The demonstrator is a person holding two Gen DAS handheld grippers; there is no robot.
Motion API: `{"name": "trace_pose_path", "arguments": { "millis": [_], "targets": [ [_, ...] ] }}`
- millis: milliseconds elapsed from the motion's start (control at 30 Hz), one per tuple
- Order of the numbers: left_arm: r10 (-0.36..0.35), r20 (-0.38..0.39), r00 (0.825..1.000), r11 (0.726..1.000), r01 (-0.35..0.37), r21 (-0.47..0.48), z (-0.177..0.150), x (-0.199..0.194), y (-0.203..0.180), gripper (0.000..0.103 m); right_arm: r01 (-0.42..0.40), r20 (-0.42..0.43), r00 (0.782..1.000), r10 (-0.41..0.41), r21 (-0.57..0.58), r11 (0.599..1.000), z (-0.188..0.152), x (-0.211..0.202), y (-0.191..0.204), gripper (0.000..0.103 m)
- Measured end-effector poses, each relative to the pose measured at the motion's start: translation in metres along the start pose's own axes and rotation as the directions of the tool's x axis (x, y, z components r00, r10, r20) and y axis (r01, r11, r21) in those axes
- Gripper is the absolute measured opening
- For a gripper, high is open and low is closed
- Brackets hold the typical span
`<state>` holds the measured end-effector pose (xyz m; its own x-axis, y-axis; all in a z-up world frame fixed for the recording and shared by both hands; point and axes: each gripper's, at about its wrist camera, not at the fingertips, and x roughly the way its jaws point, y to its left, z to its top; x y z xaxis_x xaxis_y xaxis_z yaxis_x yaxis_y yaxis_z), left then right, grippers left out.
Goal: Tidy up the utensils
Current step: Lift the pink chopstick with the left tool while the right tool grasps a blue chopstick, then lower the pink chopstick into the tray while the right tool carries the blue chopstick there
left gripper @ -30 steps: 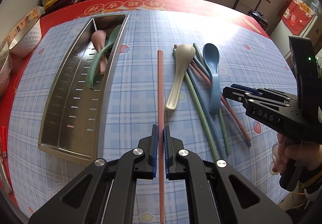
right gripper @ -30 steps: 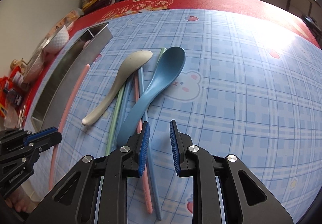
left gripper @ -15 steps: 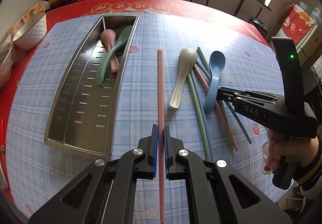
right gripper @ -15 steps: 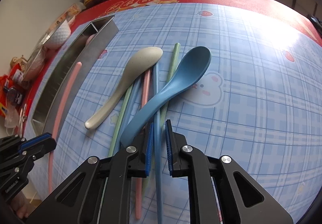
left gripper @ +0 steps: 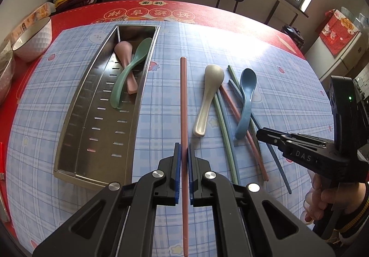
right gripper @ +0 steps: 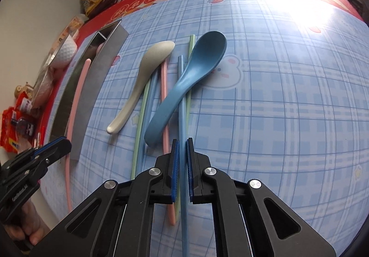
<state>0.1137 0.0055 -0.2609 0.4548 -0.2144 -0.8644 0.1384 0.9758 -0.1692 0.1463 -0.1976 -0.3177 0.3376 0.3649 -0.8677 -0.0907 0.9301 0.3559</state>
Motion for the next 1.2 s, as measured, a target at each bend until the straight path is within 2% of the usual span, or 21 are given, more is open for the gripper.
{"name": "trace_pose_path", "arguments": {
  "millis": [267,433,633,967,1200],
  "targets": [
    [-0.044,-0.01,0.999,0.999,0.044,0.029,0.009,0.007,-0.011,0.005,0.047,0.041,0.998,-0.05,0.076,0.996,-0.016,-0.026,-0.022,0.006],
    [-0.062,-0.013,0.998,0.997,0.062,0.05,0.012,0.009,-0.018,0.005,-0.002,0.044,0.999,-0.003,0.111,0.994,-0.023,-0.036,-0.03,0.006],
    [-0.067,-0.004,0.998,0.996,0.068,0.066,0.014,0.007,-0.019,0.005,-0.044,0.06,0.997,0.037,0.109,0.993,-0.022,-0.04,-0.021,0.006],
    [-0.041,0.015,0.999,0.999,0.041,0.005,0.017,-0.01,0.018,0.005,-0.131,0.078,0.99,0.121,0.139,0.981,-0.002,-0.037,0.007,0.006],
    [-0.028,0.016,0.999,0.999,0.028,-0.037,0.024,-0.02,0.05,0.005,-0.173,0.147,0.978,0.147,0.18,0.968,0.017,-0.047,0.02,0.006]
  ]
}}
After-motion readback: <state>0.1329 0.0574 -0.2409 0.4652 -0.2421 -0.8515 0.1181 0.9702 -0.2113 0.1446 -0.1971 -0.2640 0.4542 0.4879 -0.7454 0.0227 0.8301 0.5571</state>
